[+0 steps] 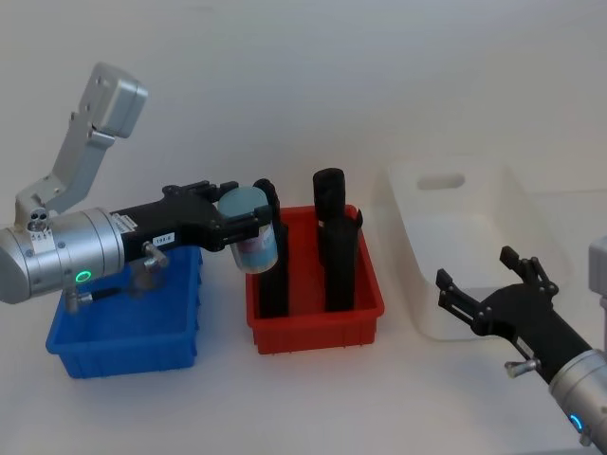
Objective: Pick the cotton swabs from the blue box and place them into the white box.
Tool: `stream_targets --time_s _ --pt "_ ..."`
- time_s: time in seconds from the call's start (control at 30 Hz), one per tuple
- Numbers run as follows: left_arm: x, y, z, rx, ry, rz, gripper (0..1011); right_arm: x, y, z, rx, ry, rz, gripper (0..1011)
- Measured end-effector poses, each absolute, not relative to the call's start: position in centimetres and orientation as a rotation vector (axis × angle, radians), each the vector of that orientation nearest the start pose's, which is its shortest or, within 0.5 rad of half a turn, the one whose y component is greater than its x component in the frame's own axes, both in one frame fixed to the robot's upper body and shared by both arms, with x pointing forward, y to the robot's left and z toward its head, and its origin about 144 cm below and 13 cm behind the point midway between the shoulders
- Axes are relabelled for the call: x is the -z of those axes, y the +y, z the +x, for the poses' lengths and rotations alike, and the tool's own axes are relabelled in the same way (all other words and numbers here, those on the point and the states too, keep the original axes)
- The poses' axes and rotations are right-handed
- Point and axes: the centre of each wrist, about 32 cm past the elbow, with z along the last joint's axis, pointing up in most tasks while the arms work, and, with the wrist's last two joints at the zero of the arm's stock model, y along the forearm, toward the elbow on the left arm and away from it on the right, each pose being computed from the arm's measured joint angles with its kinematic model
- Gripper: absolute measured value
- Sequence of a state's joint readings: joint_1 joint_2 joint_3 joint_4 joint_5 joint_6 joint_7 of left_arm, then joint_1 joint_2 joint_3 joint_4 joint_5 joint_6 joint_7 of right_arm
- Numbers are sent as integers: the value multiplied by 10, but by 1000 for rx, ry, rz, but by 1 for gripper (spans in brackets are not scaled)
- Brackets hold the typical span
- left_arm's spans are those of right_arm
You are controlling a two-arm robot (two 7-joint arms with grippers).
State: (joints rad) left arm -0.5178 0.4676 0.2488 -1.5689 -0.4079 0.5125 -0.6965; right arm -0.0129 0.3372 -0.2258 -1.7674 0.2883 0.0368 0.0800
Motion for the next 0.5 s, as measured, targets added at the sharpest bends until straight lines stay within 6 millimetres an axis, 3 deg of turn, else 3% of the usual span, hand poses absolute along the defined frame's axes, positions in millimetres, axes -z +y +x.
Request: stream_targets --time_s 0.5 --pt "-1334 289 560 -680 28 192 670 -1200 -230 451 1063 -72 6 1002"
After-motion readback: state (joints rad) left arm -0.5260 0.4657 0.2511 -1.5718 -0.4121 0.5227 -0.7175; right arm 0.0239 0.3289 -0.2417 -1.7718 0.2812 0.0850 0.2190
